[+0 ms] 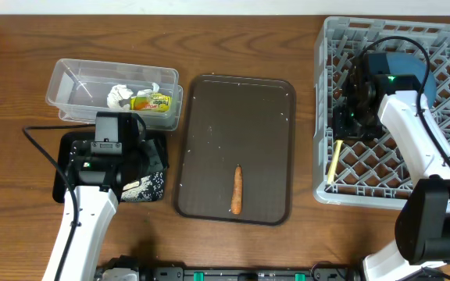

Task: Sort waste into correct bins and load items into the dishwasher rack
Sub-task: 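Stand the spoon upright in the rack slots and open the right gripper, then reach the left gripper to the orange carrot on the brown tray and grasp it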

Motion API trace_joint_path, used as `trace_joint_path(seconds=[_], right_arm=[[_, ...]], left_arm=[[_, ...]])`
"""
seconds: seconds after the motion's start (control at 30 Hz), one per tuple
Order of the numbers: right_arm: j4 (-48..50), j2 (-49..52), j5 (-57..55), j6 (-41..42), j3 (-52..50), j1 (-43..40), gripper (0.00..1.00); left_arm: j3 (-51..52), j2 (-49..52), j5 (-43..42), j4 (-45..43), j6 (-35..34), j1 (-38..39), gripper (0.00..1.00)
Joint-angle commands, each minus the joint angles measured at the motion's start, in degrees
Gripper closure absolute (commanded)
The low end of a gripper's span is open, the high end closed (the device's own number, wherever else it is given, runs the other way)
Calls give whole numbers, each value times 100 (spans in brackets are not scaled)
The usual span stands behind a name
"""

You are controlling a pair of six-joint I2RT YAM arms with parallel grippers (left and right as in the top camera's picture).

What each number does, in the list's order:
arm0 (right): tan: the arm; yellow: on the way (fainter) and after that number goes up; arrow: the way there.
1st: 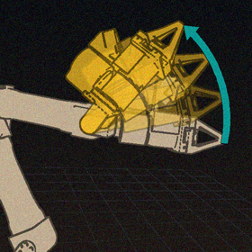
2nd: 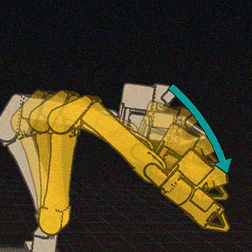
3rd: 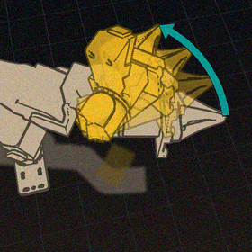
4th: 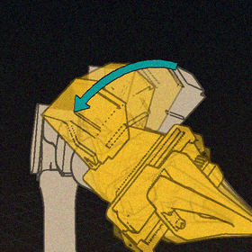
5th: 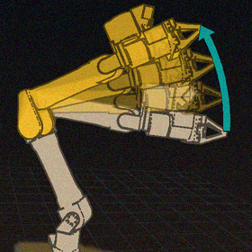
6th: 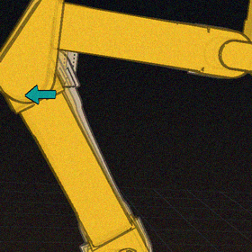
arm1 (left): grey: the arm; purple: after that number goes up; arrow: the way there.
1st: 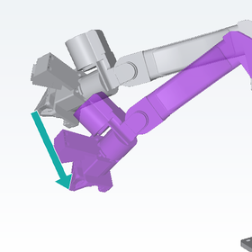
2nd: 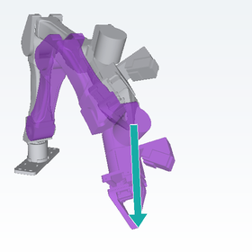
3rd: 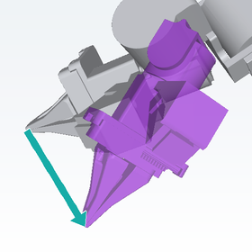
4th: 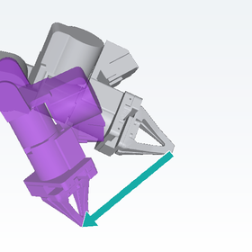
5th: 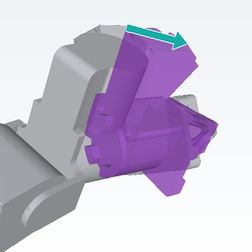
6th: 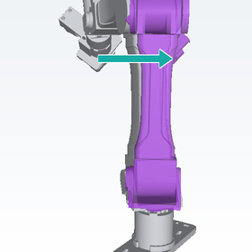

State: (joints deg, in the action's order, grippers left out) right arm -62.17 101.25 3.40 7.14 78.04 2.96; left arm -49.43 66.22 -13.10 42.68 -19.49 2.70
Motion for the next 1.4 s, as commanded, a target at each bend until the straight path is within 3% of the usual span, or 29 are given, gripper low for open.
trace_joint_path(seconds=[0.0, 0.4, 0.63, 0.67, 0.73, 0.8, 1.13, 1.37], right_arm=[[-20, 37, 37, -39, -9, -20, 61], [-313, -173, 120, -83, 120, -22, 55], [-302, -1176, 114, -210, 221, -212, 49], [-282, -1346, 114, -210, 221, -269, 41], [-240, -1606, 114, -210, 221, -363, 10], [-232, -1775, 114, -212, 221, -424, 1], [-396, -1847, 116, -275, 214, -444, 1], [-404, -1847, 116, -273, 214, -442, 1]], left_arm=[[-50, 2, 76, 17, 31, -26, 42], [-50, 2, 76, 15, 33, -26, 42], [-50, 2, 70, 55, 461, 98, 32], [-50, 2, 70, 55, 522, 170, 32], [-50, 20, 72, 42, 669, 391, 32], [-50, 103, 74, -17, 702, 688, 32], [-52, 1322, 76, -745, 699, 2518, 31], [-52, 1945, 74, -892, 328, 3204, 31]])
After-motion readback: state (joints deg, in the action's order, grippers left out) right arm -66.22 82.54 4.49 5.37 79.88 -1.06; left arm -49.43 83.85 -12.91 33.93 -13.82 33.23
